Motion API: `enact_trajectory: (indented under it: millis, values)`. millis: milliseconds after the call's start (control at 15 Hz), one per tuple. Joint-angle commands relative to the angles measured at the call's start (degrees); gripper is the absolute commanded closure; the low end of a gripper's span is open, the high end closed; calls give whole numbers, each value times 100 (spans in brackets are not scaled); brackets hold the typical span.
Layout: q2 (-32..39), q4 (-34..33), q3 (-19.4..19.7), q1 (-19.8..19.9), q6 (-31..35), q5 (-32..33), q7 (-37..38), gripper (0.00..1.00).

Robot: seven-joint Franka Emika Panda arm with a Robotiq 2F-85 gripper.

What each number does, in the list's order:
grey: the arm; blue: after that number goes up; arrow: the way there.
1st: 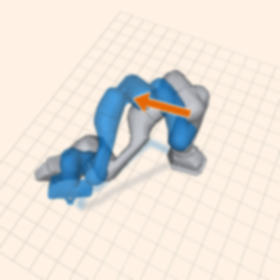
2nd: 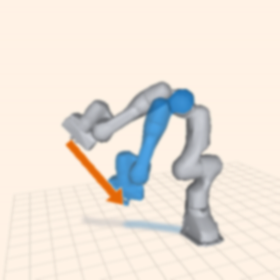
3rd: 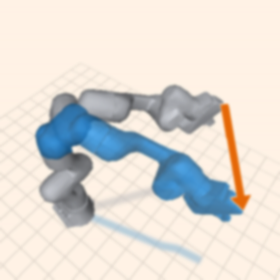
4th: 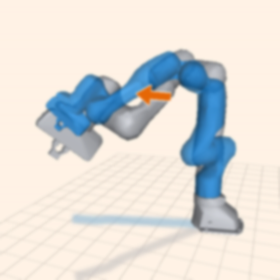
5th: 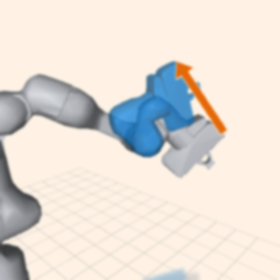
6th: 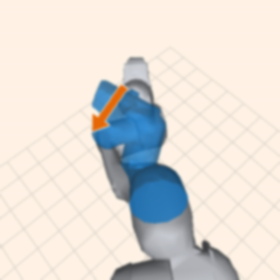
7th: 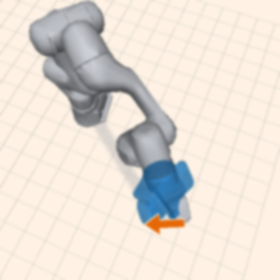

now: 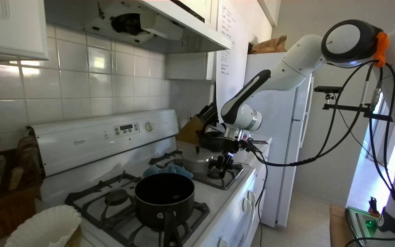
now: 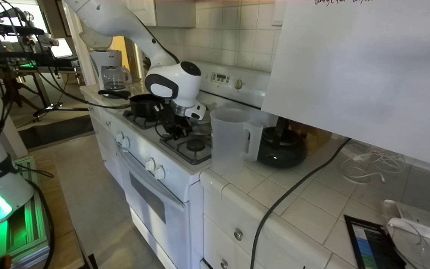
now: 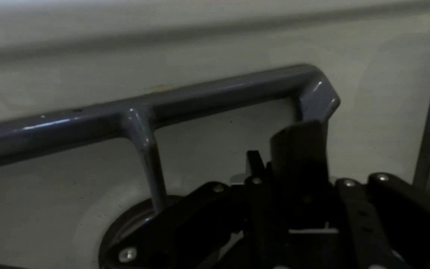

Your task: Move the silver pot to the top left stove plate

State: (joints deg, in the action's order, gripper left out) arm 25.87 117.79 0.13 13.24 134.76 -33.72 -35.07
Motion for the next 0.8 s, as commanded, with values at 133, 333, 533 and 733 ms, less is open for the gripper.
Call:
enact_trajectory:
  millis: [133,333,533,733]
  values:
    - [-146,107,-106,-224,-36,630,746,45]
    - [-239,165,-71,-352,77,942,1186,24]
    - [-371,226,26,-500,298,1360,1679,4]
    - [-549,292,167,-682,363,1916,2317,0]
